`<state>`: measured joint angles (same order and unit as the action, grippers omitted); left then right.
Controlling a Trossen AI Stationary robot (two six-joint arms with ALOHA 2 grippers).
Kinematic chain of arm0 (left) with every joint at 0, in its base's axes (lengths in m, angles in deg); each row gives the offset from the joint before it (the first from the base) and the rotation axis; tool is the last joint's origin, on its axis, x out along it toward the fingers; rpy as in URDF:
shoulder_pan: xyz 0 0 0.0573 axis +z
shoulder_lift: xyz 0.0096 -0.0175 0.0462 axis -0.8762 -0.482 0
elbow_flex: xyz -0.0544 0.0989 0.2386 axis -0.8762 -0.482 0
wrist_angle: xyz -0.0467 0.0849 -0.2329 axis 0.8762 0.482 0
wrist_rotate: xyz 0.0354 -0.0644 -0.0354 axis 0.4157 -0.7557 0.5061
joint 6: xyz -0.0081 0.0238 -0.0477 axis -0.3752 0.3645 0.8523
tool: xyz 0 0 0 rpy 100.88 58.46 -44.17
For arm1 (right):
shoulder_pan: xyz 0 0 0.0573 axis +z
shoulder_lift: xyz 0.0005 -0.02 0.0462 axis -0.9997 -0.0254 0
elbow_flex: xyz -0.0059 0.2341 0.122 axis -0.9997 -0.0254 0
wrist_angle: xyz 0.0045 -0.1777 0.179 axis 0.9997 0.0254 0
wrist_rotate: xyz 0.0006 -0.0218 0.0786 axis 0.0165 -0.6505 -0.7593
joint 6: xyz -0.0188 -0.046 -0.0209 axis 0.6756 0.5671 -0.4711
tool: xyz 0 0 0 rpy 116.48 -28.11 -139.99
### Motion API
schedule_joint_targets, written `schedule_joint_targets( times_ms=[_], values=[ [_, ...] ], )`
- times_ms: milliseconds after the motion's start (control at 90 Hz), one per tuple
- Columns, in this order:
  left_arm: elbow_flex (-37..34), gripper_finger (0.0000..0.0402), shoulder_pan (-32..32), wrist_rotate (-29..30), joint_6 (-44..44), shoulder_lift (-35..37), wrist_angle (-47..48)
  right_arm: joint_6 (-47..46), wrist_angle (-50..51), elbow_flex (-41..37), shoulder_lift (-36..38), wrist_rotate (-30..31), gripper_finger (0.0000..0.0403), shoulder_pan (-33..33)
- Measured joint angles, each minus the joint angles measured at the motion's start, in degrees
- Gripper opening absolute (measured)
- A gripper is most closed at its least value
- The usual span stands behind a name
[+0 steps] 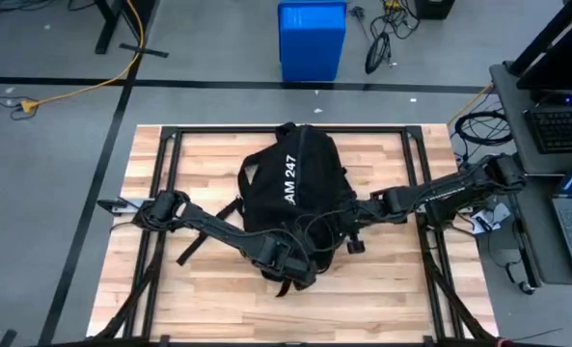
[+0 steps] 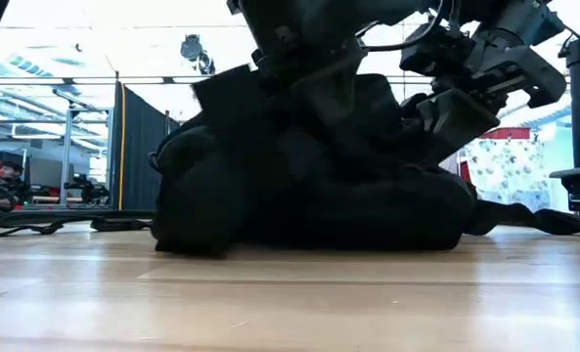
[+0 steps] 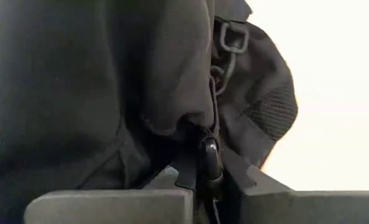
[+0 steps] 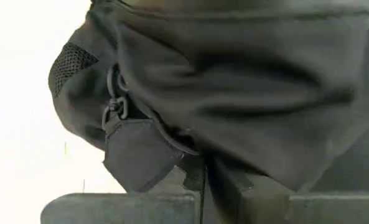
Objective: Unpack backpack
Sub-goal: Return to Home Position
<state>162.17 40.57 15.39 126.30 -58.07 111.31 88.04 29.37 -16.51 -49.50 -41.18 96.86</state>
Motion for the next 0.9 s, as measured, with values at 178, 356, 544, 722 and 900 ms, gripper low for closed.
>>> schedule_joint_targets(
  times_ms=[178, 356, 544, 722, 900],
  values=[
    [-0.13, 0.0072, -0.1, 1.08, 0.04, -0.01, -0.16, -2.31, 0.11, -0.02, 0.0, -0.45, 0.0001, 0.02],
    [-0.12, 0.011, -0.04, 4.6, -0.08, -0.8, -0.04, -2.72, 0.42, -0.02, 0.0, -1.26, 0.0018, 0.17],
    [0.12, 0.0119, 0.03, 2.43, -0.36, -0.29, 0.94, -1.92, 1.84, -0.02, 0.0, -1.25, 0.0038, 0.15],
    [1.78, 0.012, -1.26, 2.26, -1.71, 4.24, 2.42, -0.05, 1.48, 0.08, 0.0, -1.0, 0.0045, 0.15],
    [1.92, 0.012, -3.33, 8.42, -5.86, 8.34, 2.14, -0.13, 1.2, 2.09, 0.0, -0.92, 0.0045, 0.21]
  ],
)
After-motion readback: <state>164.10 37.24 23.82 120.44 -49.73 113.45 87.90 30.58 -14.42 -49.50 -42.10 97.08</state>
